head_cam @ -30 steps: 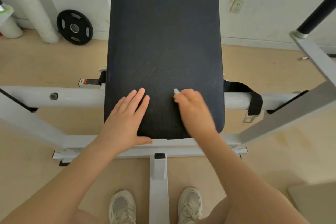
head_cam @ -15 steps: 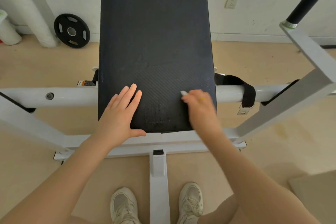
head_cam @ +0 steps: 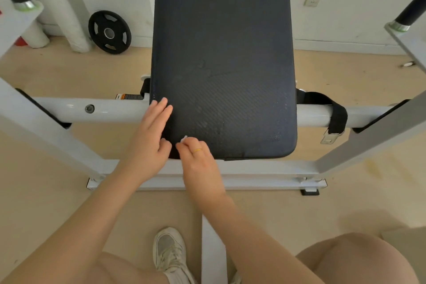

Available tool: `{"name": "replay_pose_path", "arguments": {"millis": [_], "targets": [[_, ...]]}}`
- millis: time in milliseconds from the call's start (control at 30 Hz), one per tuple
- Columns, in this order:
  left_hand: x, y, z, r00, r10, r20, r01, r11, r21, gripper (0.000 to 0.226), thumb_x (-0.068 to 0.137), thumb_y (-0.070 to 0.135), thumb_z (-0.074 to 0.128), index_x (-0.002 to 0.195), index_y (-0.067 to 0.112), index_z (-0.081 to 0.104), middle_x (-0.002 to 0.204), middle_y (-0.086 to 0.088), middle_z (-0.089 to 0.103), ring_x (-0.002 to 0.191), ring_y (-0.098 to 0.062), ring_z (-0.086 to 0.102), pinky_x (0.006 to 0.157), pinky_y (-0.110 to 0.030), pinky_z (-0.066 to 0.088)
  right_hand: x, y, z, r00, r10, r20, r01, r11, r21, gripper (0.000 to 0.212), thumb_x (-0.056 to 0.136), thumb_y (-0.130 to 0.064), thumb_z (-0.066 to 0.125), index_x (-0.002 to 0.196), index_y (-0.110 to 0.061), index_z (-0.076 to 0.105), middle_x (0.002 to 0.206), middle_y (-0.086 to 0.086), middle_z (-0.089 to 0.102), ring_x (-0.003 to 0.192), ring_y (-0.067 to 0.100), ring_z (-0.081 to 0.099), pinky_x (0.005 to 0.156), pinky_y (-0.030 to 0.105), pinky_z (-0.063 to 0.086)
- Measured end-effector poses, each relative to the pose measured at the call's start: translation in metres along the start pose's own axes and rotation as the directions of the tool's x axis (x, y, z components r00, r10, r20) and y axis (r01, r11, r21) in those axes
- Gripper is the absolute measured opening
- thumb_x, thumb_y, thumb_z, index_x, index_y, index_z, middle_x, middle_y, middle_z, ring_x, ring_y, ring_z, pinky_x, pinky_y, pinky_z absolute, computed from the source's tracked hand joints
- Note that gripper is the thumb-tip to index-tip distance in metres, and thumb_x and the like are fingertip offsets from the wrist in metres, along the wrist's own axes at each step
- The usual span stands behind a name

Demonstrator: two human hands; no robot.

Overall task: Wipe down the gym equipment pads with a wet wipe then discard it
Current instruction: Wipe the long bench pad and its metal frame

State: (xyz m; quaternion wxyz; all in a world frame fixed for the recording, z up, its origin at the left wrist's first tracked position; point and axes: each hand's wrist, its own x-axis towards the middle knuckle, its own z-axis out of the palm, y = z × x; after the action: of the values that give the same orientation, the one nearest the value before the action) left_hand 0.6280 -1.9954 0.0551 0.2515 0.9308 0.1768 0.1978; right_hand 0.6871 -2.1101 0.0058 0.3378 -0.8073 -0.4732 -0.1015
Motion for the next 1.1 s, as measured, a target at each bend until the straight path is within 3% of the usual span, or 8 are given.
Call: {"name": "replay_pose_path", "arguments": {"millis": [100, 167, 300, 567, 667, 800, 967, 1100], "targets": [[-0.006, -0.002, 0.004, 0.999, -0.028, -0.017, 0.027, 0.999, -0.04, 0.057, 0.086, -0.01, 0.046, 0.14, 0.002, 0.032, 0.152, -0.003, 0.019, 0.137, -0.007, 0.006, 0.108, -0.012, 0.005, -0.005, 0.037, -0.032, 0.999, -0.008, -0.034, 0.004, 0.995, -0.102, 0.022, 0.091, -0.014, 0.042, 0.085, -0.009, 0.062, 0.085, 0.01, 0.059, 0.079, 0.022, 0.053, 0.07, 0.036, 0.045], [-0.009, -0.002, 0.005, 1.0, -0.01, -0.027, 0.008, 0.999, -0.051, 0.052, 0.091, -0.003, 0.046, 0.141, 0.003, 0.032, 0.15, 0.002, 0.018, 0.138, -0.007, 0.007, 0.111, -0.019, 0.008, -0.018, 0.069, -0.062, 0.986, 0.142, -0.081, -0.156, 0.966, -0.208, 0.025, 0.093, -0.028, 0.04, 0.093, -0.018, 0.063, 0.092, -0.003, 0.055, 0.084, 0.012, 0.049, 0.076, 0.03, 0.043], [-0.018, -0.004, -0.001, 0.998, -0.037, -0.046, 0.033, 0.996, -0.085, 0.05, 0.095, 0.007, 0.041, 0.143, 0.007, 0.027, 0.144, 0.015, 0.012, 0.136, 0.001, 0.003, 0.105, -0.003, 0.0, -0.028, 0.077, -0.073, 0.902, 0.39, -0.187, -0.423, 0.885, -0.194, 0.02, 0.094, -0.022, 0.042, 0.1, -0.018, 0.06, 0.101, -0.008, 0.047, 0.087, 0.005, 0.04, 0.078, 0.023, 0.036], [-0.031, -0.014, -0.018, 0.992, -0.085, -0.094, 0.08, 0.995, -0.055, 0.047, 0.096, 0.003, 0.04, 0.141, 0.001, 0.029, 0.143, 0.009, 0.013, 0.136, -0.006, 0.007, 0.101, 0.003, -0.002, 0.002, -0.035, 0.027, 0.995, 0.078, -0.055, -0.075, 0.996, 0.054, 0.031, 0.064, 0.011, 0.057, 0.093, 0.001, 0.065, 0.091, 0.014, 0.062, 0.075, 0.026, 0.05, 0.059, 0.029, 0.05], [-0.03, -0.013, -0.016, 0.99, -0.118, -0.074, 0.113, 0.991, -0.064, 0.048, 0.096, 0.003, 0.038, 0.143, 0.004, 0.027, 0.143, 0.012, 0.012, 0.136, -0.002, 0.005, 0.101, 0.003, -0.002, 0.003, -0.052, 0.031, 0.99, -0.081, 0.117, 0.08, 0.997, 0.009, 0.023, 0.078, 0.01, 0.047, 0.093, 0.007, 0.063, 0.09, 0.021, 0.059, 0.079, 0.032, 0.054, 0.064, 0.039, 0.05], [-0.03, -0.011, -0.009, 0.993, -0.095, -0.076, 0.09, 0.994, -0.064, 0.048, 0.095, 0.003, 0.041, 0.142, 0.002, 0.029, 0.144, 0.009, 0.014, 0.138, -0.006, 0.011, 0.104, 0.001, 0.001, -0.008, -0.016, 0.004, 0.997, 0.051, -0.054, -0.047, 0.997, 0.066, 0.016, 0.084, -0.007, 0.05, 0.09, -0.012, 0.064, 0.085, 0.003, 0.06, 0.08, 0.015, 0.048, 0.066, 0.023, 0.043], [-0.025, 0.007, 0.009, 0.994, -0.101, -0.04, 0.096, 0.988, -0.122, 0.049, 0.095, 0.008, 0.043, 0.142, 0.006, 0.029, 0.145, 0.014, 0.013, 0.141, -0.008, 0.012, 0.111, -0.017, 0.011, -0.018, 0.069, -0.088, 0.767, 0.63, -0.122, -0.604, 0.773, 0.193, 0.012, 0.089, -0.026, 0.055, 0.079, -0.022, 0.058, 0.082, -0.005, 0.051, 0.07, 0.008, 0.045, 0.068, 0.024, 0.034], [-0.018, 0.039, 0.021, 0.998, -0.036, -0.047, 0.027, 0.982, -0.186, 0.044, 0.095, 0.009, 0.043, 0.139, 0.009, 0.037, 0.145, 0.01, 0.025, 0.134, -0.002, 0.02, 0.106, -0.004, 0.01, -0.022, 0.088, -0.126, 0.576, 0.797, -0.181, -0.692, 0.593, 0.411, 0.014, 0.091, -0.011, 0.053, 0.098, -0.008, 0.064, 0.094, 0.001, 0.059, 0.079, 0.011, 0.049, 0.059, 0.007, 0.035]]}}
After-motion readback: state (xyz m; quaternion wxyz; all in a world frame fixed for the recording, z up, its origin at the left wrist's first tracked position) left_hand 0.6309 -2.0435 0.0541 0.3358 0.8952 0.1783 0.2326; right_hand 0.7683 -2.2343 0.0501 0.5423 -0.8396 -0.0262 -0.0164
